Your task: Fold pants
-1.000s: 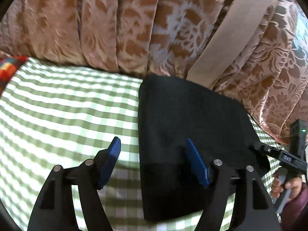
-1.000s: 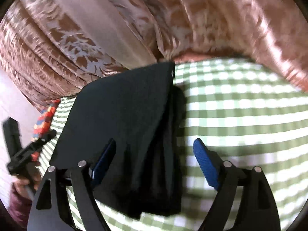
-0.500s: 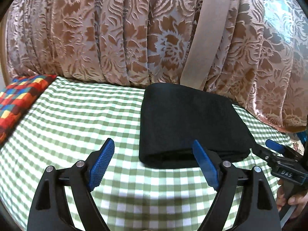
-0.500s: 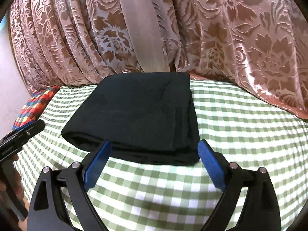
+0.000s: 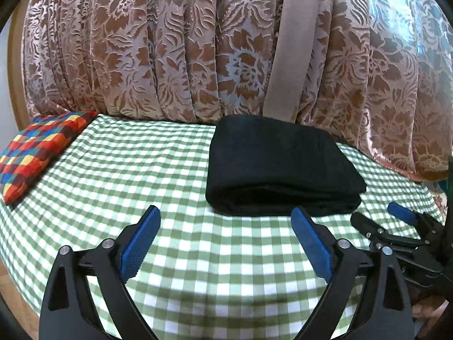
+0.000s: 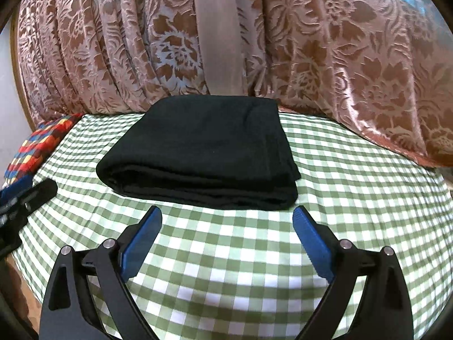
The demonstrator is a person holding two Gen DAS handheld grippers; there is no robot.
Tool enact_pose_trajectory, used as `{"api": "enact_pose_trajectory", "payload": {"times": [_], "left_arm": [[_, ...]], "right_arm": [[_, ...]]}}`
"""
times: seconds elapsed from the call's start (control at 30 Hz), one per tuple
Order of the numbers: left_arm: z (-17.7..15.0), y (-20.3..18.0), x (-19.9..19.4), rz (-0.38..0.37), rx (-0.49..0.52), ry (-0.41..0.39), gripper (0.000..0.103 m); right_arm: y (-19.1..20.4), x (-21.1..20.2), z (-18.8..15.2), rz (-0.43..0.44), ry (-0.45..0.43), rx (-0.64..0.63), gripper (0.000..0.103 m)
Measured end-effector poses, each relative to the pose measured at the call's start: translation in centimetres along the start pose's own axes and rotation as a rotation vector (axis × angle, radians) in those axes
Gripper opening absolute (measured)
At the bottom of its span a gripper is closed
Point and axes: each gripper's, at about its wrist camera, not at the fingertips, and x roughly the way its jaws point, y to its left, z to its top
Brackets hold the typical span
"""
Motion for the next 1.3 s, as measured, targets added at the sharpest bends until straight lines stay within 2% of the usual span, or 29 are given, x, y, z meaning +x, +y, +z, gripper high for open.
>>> {"api": "enact_pose_trajectory", "payload": {"times": [0.07, 0.1, 0.17, 0.47, 0.73, 1.3], "left_arm": [[-0.7, -0.4, -0.4, 0.013, 0.011, 0.006, 0.095], [-0.9, -0.6, -0.5, 0.025, 0.014, 0.011, 0.100], [-1.7, -1.0, -0.9, 0.062, 0.032, 0.004, 0.100], [-3.9, -0.9, -1.9, 0.057, -0.015, -0.008, 0.100], [-4.0, -1.1, -2.6, 0.106, 0.012, -0.048, 0.100], [-3.9, -0.9, -2.6, 0.126, 0.009, -0.039, 0.100]], "right_arm": [[-0.2, -0.6, -0.4, -0.026, -0.010, 0.022, 0.096], [-0.3, -0.9, -0.6, -0.039, -0.016, 0.029, 0.097], [-0.5, -1.4, -0.8, -0.049, -0.024, 0.037, 0.098], [0.2, -3.0, -2.6, -0.073, -0.040, 0.001, 0.100], [0.5, -2.8, -3.5, -0.075, -0.020, 0.004, 0.101], [-0.1, -2.9, -3.7, -0.078, -0.021, 0.026, 0.101]]}}
